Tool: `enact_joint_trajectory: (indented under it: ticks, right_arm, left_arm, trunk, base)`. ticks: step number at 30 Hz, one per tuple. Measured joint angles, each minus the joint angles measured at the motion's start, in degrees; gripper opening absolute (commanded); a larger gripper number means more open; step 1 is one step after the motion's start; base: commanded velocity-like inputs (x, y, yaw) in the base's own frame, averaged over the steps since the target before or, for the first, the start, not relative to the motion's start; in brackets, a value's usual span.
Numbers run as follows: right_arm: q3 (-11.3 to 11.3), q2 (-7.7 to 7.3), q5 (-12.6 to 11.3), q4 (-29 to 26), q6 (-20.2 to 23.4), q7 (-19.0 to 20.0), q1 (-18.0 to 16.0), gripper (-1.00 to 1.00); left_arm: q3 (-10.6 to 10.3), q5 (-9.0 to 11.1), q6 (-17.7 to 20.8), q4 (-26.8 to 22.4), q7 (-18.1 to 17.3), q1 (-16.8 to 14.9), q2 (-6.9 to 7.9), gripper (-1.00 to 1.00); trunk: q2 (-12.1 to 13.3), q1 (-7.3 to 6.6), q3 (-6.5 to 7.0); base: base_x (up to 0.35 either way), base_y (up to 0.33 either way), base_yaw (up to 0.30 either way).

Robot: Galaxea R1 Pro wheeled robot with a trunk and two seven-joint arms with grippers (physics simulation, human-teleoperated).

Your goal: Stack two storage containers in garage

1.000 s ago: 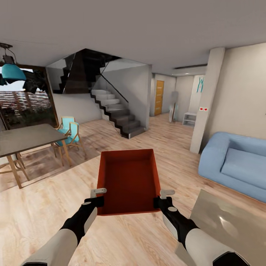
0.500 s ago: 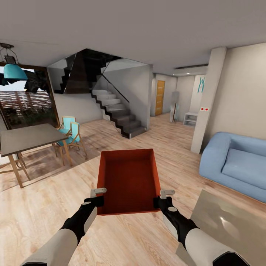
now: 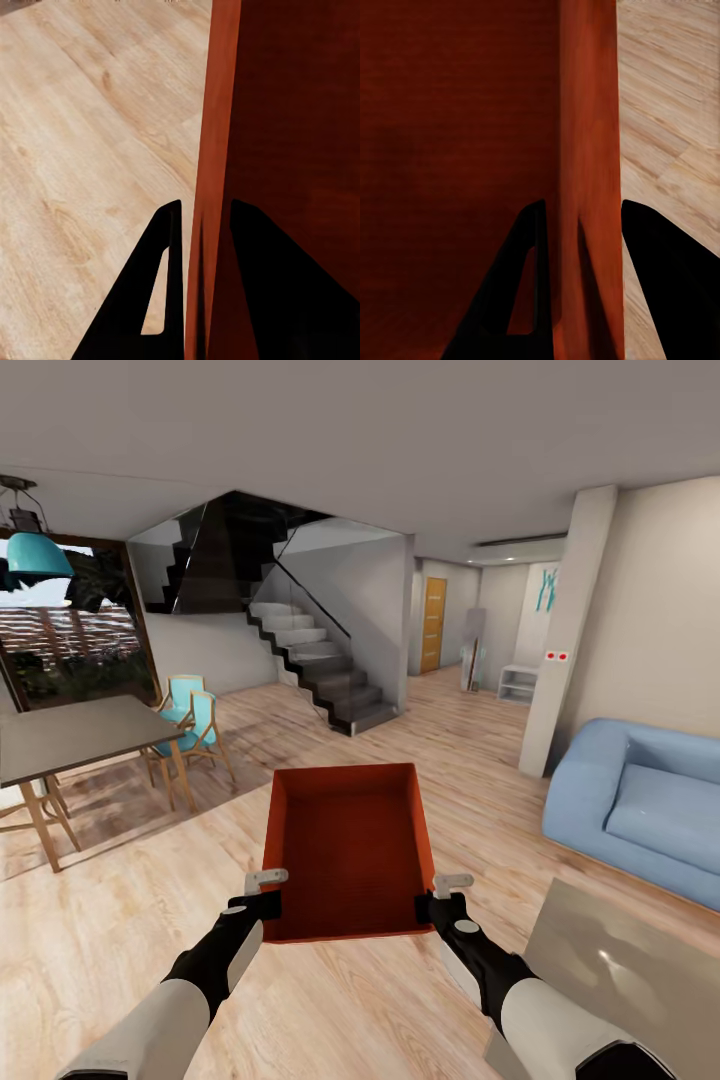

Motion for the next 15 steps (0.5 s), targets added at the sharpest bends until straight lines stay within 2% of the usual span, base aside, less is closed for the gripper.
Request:
enact_joint_trajectory:
  ticks: [15]
  right_arm:
    - [-0.02, 0.0, 0.05, -0.07, 0.06, 0.0, 0.0, -1.0]
  left_arm:
    - [-0.02, 0.06, 0.0, -0.03, 0.03, 0.0, 0.0, -1.0]
  trunk:
    - [0.0, 0.0, 0.0]
  base:
    - [0.298, 0.176, 0.0]
